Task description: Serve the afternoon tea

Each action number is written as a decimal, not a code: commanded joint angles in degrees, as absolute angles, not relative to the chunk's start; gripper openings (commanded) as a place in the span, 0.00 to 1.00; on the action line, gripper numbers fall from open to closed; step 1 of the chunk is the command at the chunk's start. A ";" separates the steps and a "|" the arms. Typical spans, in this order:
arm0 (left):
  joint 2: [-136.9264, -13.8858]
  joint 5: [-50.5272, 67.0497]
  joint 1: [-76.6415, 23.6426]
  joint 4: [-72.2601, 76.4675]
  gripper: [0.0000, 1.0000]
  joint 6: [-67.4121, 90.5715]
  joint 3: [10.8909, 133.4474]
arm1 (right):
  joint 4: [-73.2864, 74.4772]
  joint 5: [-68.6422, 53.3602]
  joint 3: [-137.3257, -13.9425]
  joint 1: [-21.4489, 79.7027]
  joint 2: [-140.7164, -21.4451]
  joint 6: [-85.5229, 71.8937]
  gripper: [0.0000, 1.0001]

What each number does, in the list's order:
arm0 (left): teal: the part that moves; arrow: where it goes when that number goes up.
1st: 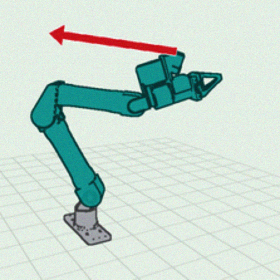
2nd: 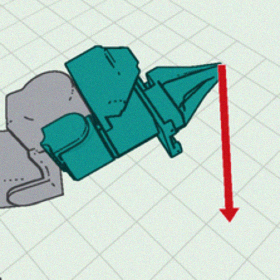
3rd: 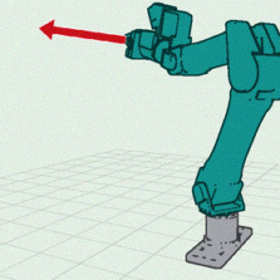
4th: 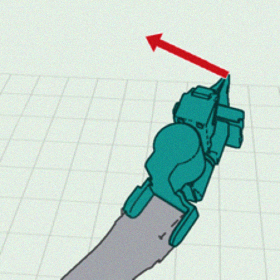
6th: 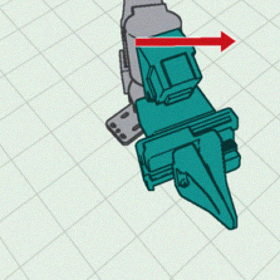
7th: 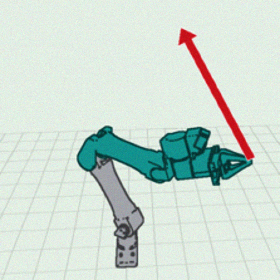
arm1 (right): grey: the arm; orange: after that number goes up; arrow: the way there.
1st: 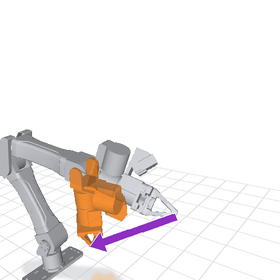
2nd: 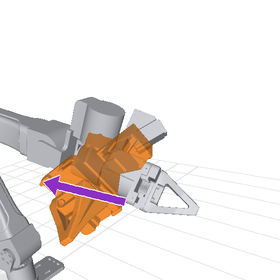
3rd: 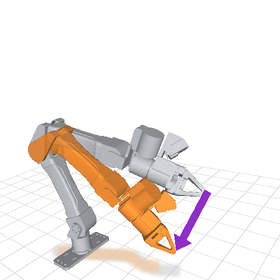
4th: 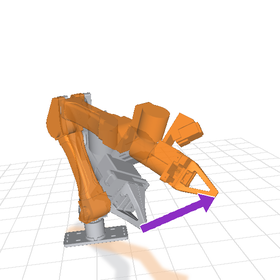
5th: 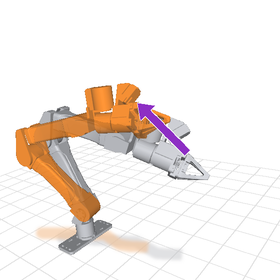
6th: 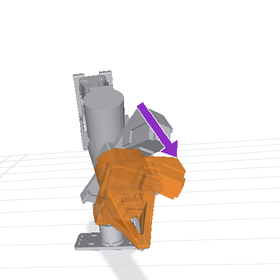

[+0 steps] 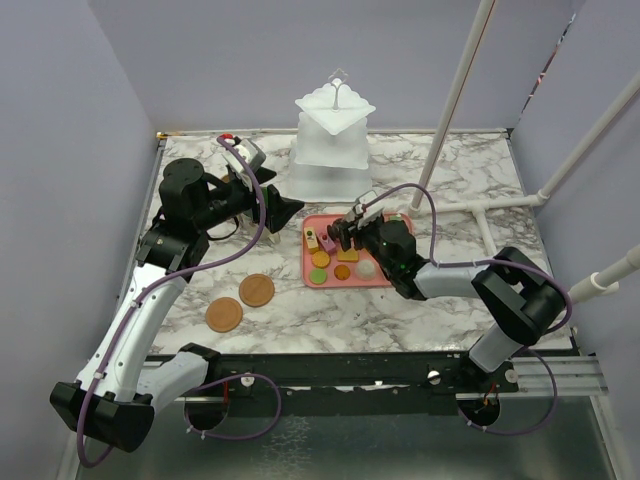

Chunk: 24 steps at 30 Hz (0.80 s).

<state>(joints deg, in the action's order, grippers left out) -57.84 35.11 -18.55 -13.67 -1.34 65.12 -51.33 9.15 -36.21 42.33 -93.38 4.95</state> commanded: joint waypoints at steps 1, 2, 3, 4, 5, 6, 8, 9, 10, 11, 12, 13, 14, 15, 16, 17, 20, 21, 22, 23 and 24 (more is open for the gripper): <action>-56.87 35.29 -18.51 -14.65 0.99 -2.02 64.78 | -52.98 9.59 -35.42 43.24 -93.36 5.04 0.69; -56.89 35.39 -18.46 -14.66 0.99 -1.94 64.73 | -52.87 9.80 -35.46 43.26 -93.02 5.21 0.69; -56.87 35.49 -18.48 -14.60 0.99 -1.93 64.76 | -52.72 9.95 -35.57 43.24 -92.87 5.31 0.70; -56.87 35.51 -18.53 -14.67 0.99 -1.93 64.77 | -52.47 9.95 -35.61 43.25 -92.75 5.43 0.70; -56.87 35.51 -18.53 -14.61 0.99 -1.93 64.78 | -52.14 9.93 -35.75 43.24 -92.63 5.45 0.70; -56.88 35.51 -18.49 -14.66 0.99 -1.96 64.78 | -51.94 9.81 -35.80 43.24 -92.49 5.41 0.70; -56.75 35.46 -18.47 -14.61 0.99 -2.02 64.78 | -51.90 9.55 -35.62 43.24 -92.62 4.84 0.70; -56.74 35.41 -18.50 -14.66 0.99 -2.10 64.78 | -51.88 9.31 -35.53 43.24 -92.81 4.49 0.70; -56.67 35.38 -18.54 -14.65 0.99 -2.15 64.78 | -51.87 9.18 -35.43 43.24 -93.03 4.22 0.70; -56.60 35.33 -18.48 -14.67 0.99 -2.19 64.71 | -51.82 9.12 -35.42 43.24 -93.39 4.07 0.70; -56.58 35.31 -18.47 -14.63 0.99 -2.20 64.69 | -51.87 9.06 -35.41 43.25 -93.68 3.89 0.70; -56.46 35.32 -18.46 -14.65 0.99 -2.24 64.62 | -51.93 9.08 -35.42 43.24 -94.03 3.79 0.69; -56.44 35.26 -18.52 -14.61 0.99 -2.28 64.60 | -52.01 9.07 -35.42 43.24 -94.31 3.64 0.69; -56.32 35.25 -18.48 -14.67 0.99 -2.36 64.55 | -52.24 9.05 -35.38 43.24 -94.57 3.61 0.68; -56.24 35.22 -18.47 -14.68 0.99 -2.44 64.52 | -52.15 8.95 -35.54 43.24 -94.79 3.54 0.67; -56.11 35.10 -18.52 -14.63 0.99 -2.50 64.51 | -52.00 8.89 -35.70 43.24 -95.09 3.52 0.66; -55.95 34.85 -18.57 -14.65 0.99 -2.68 64.51 | -51.57 8.53 -36.22 43.24 -95.95 3.39 0.62; -55.92 34.74 -18.50 -14.65 0.99 -2.74 64.51 | -51.45 8.53 -36.33 43.24 -96.17 3.28 0.60; -55.83 34.64 -18.51 -14.75 0.99 -2.73 64.43 | -51.52 8.54 -36.30 43.24 -96.48 3.18 0.60; -55.81 34.63 -18.47 -14.72 0.99 -2.72 64.43 | -51.53 8.57 -36.30 43.24 -96.73 3.19 0.59; -55.80 34.63 -18.49 -14.76 0.99 -2.72 64.42 | -51.65 8.67 -36.19 43.24 -97.06 3.17 0.58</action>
<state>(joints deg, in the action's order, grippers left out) -56.99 35.11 -18.55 -13.91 -1.83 65.10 -51.18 9.19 -36.16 42.81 -95.15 4.10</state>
